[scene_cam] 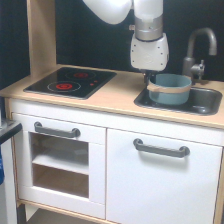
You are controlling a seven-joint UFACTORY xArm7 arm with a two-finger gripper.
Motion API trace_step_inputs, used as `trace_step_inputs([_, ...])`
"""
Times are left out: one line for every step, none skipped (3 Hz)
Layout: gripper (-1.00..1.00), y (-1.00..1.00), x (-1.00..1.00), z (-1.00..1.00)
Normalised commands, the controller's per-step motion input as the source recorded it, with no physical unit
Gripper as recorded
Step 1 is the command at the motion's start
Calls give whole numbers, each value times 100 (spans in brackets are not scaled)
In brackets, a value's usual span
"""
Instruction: Place the pot in the sink
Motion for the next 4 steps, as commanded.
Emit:
trace_step_inputs([77, -1, -4, -9])
trace_step_inputs([98, -8, -6, 30])
trace_step_inputs([100, -6, -3, 48])
trace_step_inputs([100, -7, -18, 59])
